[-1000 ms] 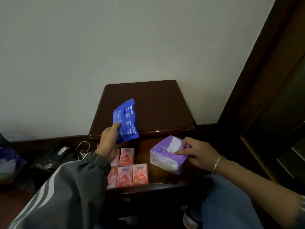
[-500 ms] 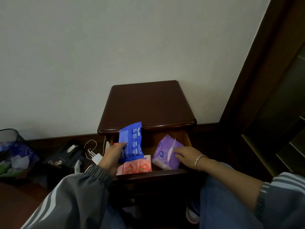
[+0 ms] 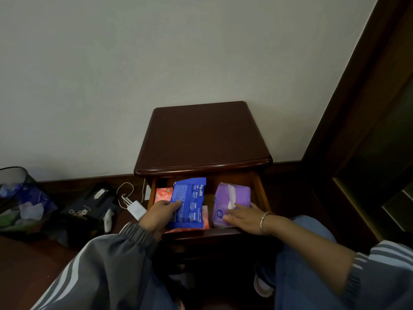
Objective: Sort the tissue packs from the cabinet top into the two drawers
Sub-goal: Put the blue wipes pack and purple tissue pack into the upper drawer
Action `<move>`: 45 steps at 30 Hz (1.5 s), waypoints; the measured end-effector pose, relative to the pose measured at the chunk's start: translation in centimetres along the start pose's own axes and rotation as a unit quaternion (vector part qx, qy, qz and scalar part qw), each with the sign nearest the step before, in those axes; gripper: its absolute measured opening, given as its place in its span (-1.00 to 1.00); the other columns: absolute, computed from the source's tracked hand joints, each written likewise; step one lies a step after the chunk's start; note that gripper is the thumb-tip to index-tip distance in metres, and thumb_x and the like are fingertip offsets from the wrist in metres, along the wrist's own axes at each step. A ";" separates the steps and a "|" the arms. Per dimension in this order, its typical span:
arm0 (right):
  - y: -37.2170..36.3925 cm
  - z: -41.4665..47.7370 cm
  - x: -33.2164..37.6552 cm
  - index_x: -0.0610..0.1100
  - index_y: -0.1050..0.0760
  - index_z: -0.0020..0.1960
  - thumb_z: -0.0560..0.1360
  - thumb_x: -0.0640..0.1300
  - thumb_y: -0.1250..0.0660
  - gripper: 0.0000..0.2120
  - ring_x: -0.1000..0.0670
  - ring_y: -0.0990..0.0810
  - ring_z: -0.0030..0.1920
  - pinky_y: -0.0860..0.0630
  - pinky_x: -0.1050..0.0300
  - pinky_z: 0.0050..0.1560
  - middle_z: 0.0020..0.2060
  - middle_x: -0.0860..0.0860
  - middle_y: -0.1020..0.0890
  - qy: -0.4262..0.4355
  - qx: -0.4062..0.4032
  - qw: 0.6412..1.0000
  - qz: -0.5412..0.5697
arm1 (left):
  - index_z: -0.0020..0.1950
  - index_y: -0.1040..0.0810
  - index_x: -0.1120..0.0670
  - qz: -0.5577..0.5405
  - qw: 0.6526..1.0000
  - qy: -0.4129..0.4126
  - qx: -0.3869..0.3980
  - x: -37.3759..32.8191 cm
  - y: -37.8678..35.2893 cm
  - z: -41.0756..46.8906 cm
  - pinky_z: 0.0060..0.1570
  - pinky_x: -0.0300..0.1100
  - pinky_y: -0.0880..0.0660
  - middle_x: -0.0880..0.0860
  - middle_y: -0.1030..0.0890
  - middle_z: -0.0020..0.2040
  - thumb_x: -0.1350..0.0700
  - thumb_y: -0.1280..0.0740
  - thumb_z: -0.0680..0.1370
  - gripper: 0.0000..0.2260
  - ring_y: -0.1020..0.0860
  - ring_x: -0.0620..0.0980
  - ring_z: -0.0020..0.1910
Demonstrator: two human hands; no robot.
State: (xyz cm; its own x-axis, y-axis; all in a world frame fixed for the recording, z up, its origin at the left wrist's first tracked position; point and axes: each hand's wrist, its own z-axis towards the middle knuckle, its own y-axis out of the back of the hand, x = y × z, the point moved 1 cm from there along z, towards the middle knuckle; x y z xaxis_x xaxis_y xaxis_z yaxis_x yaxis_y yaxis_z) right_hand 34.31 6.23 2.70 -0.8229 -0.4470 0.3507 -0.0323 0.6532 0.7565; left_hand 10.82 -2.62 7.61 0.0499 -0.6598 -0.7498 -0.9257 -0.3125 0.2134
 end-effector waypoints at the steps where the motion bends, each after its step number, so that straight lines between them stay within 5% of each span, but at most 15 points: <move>1: -0.1 -0.1 -0.5 0.09 -0.19 0.46 0.61 0.18 0.10 -0.53 -0.13 -0.21 0.46 -0.10 -0.11 0.45 0.46 -0.05 -0.28 -0.002 0.004 1.000 -0.005 | 0.11 -0.47 0.17 -0.004 1.000 0.005 0.007 0.0 -0.3 0.0 -0.18 -0.08 -0.54 0.14 -0.64 -0.05 0.05 -0.30 0.58 -0.78 -0.62 0.05 -0.11; 5: 0.0 -0.8 -1.5 0.11 -0.36 0.34 0.58 0.24 0.12 -0.52 -0.07 -0.37 0.34 -0.07 -0.11 0.39 0.30 -0.03 -0.48 0.021 -0.023 0.999 -0.019 | 0.17 -0.45 0.21 -0.035 0.999 -0.004 0.022 -0.2 -1.9 -0.1 -0.29 -0.14 -0.49 0.17 -0.64 0.01 0.07 -0.28 0.59 -0.75 -0.62 0.04 -0.13; 10: 0.8 -2.0 0.3 -0.11 -0.59 0.09 0.55 -0.01 -0.25 -0.76 0.02 -0.58 0.10 -0.46 0.09 0.20 0.07 -0.03 -0.64 0.038 -0.249 0.936 0.245 | 0.11 -0.45 0.19 -0.085 0.996 -0.039 0.005 0.1 -3.1 -0.4 -0.24 -0.14 -0.52 0.16 -0.63 0.03 0.09 -0.28 0.59 -0.81 -0.63 0.02 -0.12; 13: 1.1 -2.9 3.1 -0.11 -0.57 0.01 0.54 -0.04 -0.28 -0.83 -0.04 -0.64 0.00 -0.57 0.09 0.05 0.04 -0.10 -0.65 -0.010 -0.153 0.856 0.494 | 0.16 -0.44 0.21 -0.136 0.989 -0.044 0.025 0.5 -3.4 -0.8 -0.19 -0.10 -0.54 0.18 -0.62 0.05 0.14 -0.25 0.60 -0.80 -0.62 0.05 -0.08; 16: 1.1 -3.0 5.5 -0.10 -0.52 -0.02 0.53 -0.04 -0.30 -0.87 -0.07 -0.66 -0.01 -0.57 0.04 0.08 -0.02 -0.04 -0.64 -0.025 -0.068 0.818 0.570 | 0.10 -0.47 0.22 -0.142 0.988 -0.049 0.043 0.5 -3.8 -1.9 -0.18 -0.14 -0.53 0.15 -0.63 -0.05 0.17 -0.23 0.61 -0.86 -0.60 0.01 -0.16; 22: 0.4 -2.4 6.5 -0.21 -0.46 -0.13 0.50 -0.32 -0.30 -0.93 -0.02 -0.60 -0.21 -0.58 0.19 -0.41 -0.19 -0.11 -0.61 -0.105 -0.081 0.683 0.719 | 0.15 -0.49 0.13 0.052 0.991 -0.108 0.061 0.5 -3.2 -2.9 -0.06 -0.17 -0.49 0.06 -0.60 0.03 0.00 -0.22 0.61 -0.76 -0.56 -0.05 -0.04; 25: 0.6 -2.1 5.2 -0.26 -0.46 -0.17 0.49 -0.40 -0.26 -0.90 -0.02 -0.59 -0.32 -0.53 0.26 -0.53 -0.35 -0.13 -0.62 -0.140 -0.101 0.636 0.752 | 0.22 -0.50 0.09 0.156 0.970 -0.183 -0.031 0.7 -0.9 -1.6 -0.08 -0.19 -0.42 0.00 -0.56 0.07 -0.04 -0.20 0.61 -0.71 -0.50 -0.08 0.01; 27: 1.0 -1.6 4.3 -0.27 -0.47 -0.19 0.49 -0.40 -0.27 -0.89 -0.01 -0.59 -0.40 -0.52 0.27 -0.56 -0.49 -0.09 -0.63 -0.159 -0.120 0.639 0.743 | 0.27 -0.50 0.11 0.173 0.955 -0.199 -0.134 1.0 1.4 -0.6 0.07 -0.06 -0.48 0.06 -0.55 0.14 -0.01 -0.21 0.61 -0.69 -0.52 0.01 0.10; 30: 1.7 0.1 4.0 -0.24 -0.46 -0.22 0.50 -0.38 -0.27 -0.86 -0.01 -0.53 -0.34 -0.50 0.30 -0.59 -0.40 -0.11 -0.59 -0.173 -0.150 0.639 0.734 | 0.20 -0.52 0.19 0.228 0.928 -0.189 -0.227 2.1 3.7 0.9 0.11 -0.01 -0.44 0.18 -0.56 0.15 0.07 -0.21 0.59 -0.72 -0.52 0.17 0.16; 33: 2.5 2.5 5.0 -0.24 -0.48 -0.05 0.51 -0.37 -0.26 -0.92 0.03 -0.53 -0.38 -0.49 0.31 -0.60 -0.31 -0.10 -0.54 -0.167 -0.173 0.647 0.724 | 0.20 -0.50 0.20 0.261 0.935 -0.137 -0.196 3.4 3.9 1.9 0.00 -0.10 -0.40 0.21 -0.56 0.15 0.03 -0.18 0.60 -0.69 -0.54 0.18 0.11; 37: 2.5 5.5 6.4 -0.34 -0.37 0.28 0.52 -0.42 -0.21 -0.67 -0.11 -0.57 -0.17 -0.51 0.29 -0.58 -0.01 -0.23 -0.57 -0.170 -0.190 0.660 0.707 | 0.14 -0.51 0.10 0.312 0.917 -0.150 -0.198 4.4 3.6 2.3 -0.05 -0.07 -0.46 0.15 -0.57 0.08 -0.02 -0.10 0.62 -0.71 -0.57 0.13 -0.01; 40: 1.7 6.6 6.7 -0.35 -0.47 0.12 0.49 -0.46 -0.20 -0.78 -0.20 -0.56 0.11 -0.59 0.17 -0.32 0.20 -0.30 -0.52 -0.180 -0.216 0.715 0.640 | 0.19 -0.46 0.03 0.348 0.895 -0.157 -0.229 4.9 3.6 2.3 -0.10 -0.11 -0.40 0.07 -0.53 0.13 -0.03 -0.09 0.62 -0.74 -0.56 0.08 0.03; 45: 0.5 6.5 5.9 -0.30 -0.50 0.22 0.49 -0.39 -0.25 -0.69 -0.07 -0.62 -0.16 -0.57 0.20 -0.30 0.10 -0.22 -0.61 -0.166 -0.290 0.834 0.439 | 0.25 -0.44 0.01 0.360 0.876 -0.160 -0.278 5.4 3.0 2.3 -0.14 -0.09 -0.40 0.05 -0.52 0.16 -0.01 -0.09 0.60 -0.72 -0.56 0.07 0.05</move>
State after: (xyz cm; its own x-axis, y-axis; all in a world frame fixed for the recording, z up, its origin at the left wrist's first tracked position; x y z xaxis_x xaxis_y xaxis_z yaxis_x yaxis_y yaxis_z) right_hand 25.74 7.90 1.54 -0.4994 0.3058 0.8106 0.8663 0.1916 0.4614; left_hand 7.46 -5.59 2.77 -0.6621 -0.6241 -0.4149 -0.3449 -0.2377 0.9080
